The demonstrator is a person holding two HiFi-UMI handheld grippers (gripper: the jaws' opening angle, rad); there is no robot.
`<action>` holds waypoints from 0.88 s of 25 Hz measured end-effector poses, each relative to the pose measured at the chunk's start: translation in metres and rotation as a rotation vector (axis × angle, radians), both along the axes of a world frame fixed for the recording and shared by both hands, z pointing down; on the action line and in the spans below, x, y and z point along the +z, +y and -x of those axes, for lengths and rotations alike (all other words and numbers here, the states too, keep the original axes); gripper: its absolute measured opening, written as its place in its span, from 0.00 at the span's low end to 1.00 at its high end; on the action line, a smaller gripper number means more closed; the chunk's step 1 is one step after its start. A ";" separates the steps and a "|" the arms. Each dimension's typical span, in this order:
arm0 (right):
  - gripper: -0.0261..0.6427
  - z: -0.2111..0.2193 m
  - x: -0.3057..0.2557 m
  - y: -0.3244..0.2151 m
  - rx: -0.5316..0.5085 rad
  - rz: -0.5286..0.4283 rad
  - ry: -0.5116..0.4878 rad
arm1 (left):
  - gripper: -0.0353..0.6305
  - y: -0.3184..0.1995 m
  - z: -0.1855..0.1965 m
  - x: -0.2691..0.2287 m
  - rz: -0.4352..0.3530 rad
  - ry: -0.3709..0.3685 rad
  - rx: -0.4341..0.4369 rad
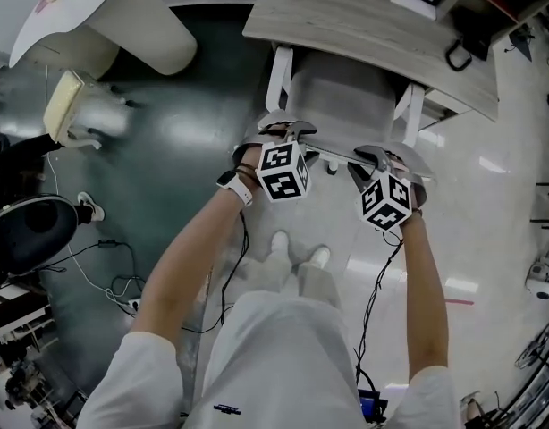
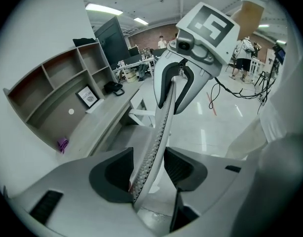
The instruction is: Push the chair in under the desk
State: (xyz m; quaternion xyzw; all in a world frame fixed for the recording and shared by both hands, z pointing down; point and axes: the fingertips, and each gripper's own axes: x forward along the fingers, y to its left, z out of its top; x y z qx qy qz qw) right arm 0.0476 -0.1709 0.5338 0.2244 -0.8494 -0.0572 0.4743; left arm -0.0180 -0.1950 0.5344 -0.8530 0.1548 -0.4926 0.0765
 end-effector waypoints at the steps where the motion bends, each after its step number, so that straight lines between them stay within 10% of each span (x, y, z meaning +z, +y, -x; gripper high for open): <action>1: 0.22 -0.001 0.000 -0.003 -0.004 0.000 -0.001 | 0.35 -0.003 -0.001 0.000 -0.007 0.002 -0.002; 22: 0.21 -0.018 -0.002 -0.099 -0.019 -0.062 -0.010 | 0.35 -0.100 -0.019 -0.001 -0.015 -0.017 -0.023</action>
